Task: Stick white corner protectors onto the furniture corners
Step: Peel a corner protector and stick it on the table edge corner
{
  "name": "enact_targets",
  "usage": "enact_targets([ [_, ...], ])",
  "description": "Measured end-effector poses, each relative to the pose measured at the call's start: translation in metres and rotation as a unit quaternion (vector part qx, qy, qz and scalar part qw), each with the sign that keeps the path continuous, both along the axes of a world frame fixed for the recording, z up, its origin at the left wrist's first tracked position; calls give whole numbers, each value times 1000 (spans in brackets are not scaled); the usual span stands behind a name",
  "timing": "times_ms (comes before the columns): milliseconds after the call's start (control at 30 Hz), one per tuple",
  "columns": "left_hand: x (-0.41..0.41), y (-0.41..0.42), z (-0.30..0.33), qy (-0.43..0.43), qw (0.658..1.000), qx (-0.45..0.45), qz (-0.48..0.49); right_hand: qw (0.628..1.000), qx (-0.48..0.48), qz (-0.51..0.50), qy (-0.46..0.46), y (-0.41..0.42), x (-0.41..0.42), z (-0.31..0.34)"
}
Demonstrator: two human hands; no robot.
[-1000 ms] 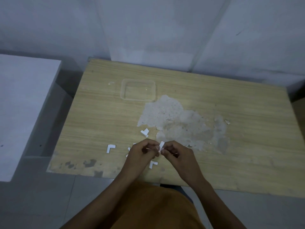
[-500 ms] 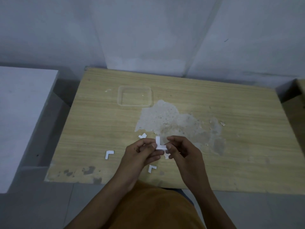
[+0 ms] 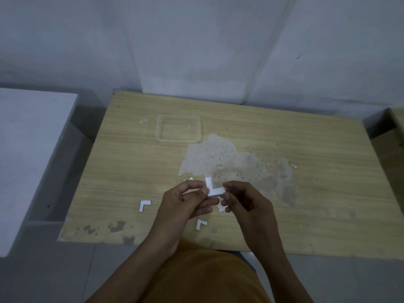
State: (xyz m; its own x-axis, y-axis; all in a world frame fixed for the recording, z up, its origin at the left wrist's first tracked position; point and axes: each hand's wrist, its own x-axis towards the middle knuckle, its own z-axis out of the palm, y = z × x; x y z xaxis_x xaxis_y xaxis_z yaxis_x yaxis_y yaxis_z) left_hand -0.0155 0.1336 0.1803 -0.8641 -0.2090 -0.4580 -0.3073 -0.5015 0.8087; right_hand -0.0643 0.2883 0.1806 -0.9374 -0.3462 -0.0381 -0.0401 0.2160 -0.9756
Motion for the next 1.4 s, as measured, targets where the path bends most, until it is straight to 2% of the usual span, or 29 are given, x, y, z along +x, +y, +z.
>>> enact_targets([
  [200,0,1,0,38,984,-171,-33,990,102,24,99,0,-2,2],
  [333,0,2,-2,34,970,-240,-34,950,190,57,241,2,-4,2],
  [400,0,2,-3,30,964,-262,-28,930,221,72,284,2,-5,2],
  [567,2,1,-5,63,942,-327,-27,935,223,60,270,-3,-7,0],
  [667,3,1,-6,72,929,-362,-24,901,273,69,331,-7,-10,-1],
  [767,4,-1,-7,44,945,-325,-10,866,301,90,389,-11,-12,-2],
  [867,4,-5,-5,-6,981,-193,6,857,303,120,399,-13,-13,-4],
  [933,4,-7,-4,-40,993,-112,12,854,304,147,397,-13,-15,-4],
  [1000,4,-8,-6,-56,994,-96,13,844,307,172,405,-13,-17,-3],
  [1067,5,-8,-9,-52,990,-129,16,838,306,186,412,-14,-18,-3],
  [1200,6,-9,-16,-31,979,-203,18,855,295,188,384,-17,-15,-8],
  [1333,4,-12,-22,-33,979,-203,16,940,200,147,235,-13,-16,-13],
  [1400,5,-14,-27,-35,975,-217,-3,965,156,106,181,-8,-18,-20],
])
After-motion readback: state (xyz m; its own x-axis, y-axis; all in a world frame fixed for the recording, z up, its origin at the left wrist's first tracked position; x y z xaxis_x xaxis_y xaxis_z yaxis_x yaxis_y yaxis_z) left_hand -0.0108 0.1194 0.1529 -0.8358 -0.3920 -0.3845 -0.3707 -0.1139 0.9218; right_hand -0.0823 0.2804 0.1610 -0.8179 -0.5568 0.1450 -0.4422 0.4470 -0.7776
